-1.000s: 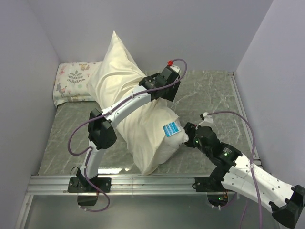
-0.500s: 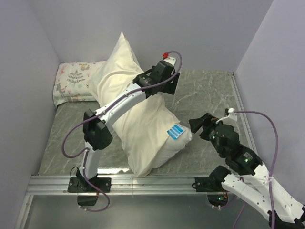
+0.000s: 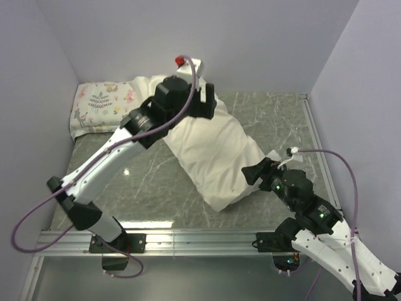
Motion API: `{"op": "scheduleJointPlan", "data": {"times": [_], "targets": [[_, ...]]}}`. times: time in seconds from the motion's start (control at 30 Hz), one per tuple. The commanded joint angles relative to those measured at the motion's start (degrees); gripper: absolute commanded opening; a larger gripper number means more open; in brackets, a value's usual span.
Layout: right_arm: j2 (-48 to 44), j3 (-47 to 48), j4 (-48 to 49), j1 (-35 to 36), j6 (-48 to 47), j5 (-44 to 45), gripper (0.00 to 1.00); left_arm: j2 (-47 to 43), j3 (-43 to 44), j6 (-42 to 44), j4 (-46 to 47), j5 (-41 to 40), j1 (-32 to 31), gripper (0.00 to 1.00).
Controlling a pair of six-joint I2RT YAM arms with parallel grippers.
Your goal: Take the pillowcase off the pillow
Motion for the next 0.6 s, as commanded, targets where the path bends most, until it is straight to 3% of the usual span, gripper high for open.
{"op": "scheduleJointPlan", "data": {"times": [0.0,0.27,0.37,0.5,0.53,0.57], "targets": [[-1.69,-7.41,3.70,-0.13,1.40,-5.63,0.85,-5.70,-11.74,-0.76,0.35,-0.35,-4.77,0.86],[-2.23,-12.00,8.11,-0.13,1.93,-8.37,0.85,-14.59,-39.15,-9.97,7.53,-7.48,-21.54,0.86],[-1.09,-11.65,9.07,-0.04,2.02,-8.19,0.83,-14.43,-41.99,-11.39,9.75,-10.64,-27.09,0.87],[-0.12,-10.07,10.92,-0.13,2.28,-10.81,0.55,-11.36,-40.07,-12.80,7.82,-15.56,-31.06,0.88],[-0.20,-9.72,11.27,-0.04,2.28,-11.44,0.40,-10.92,-39.54,-13.50,7.73,-16.70,-31.93,0.88],[-0.46,-8.94,11.27,-0.13,2.11,-12.14,0.33,-10.39,-39.19,-13.77,7.73,-16.97,-32.29,0.88]]}}
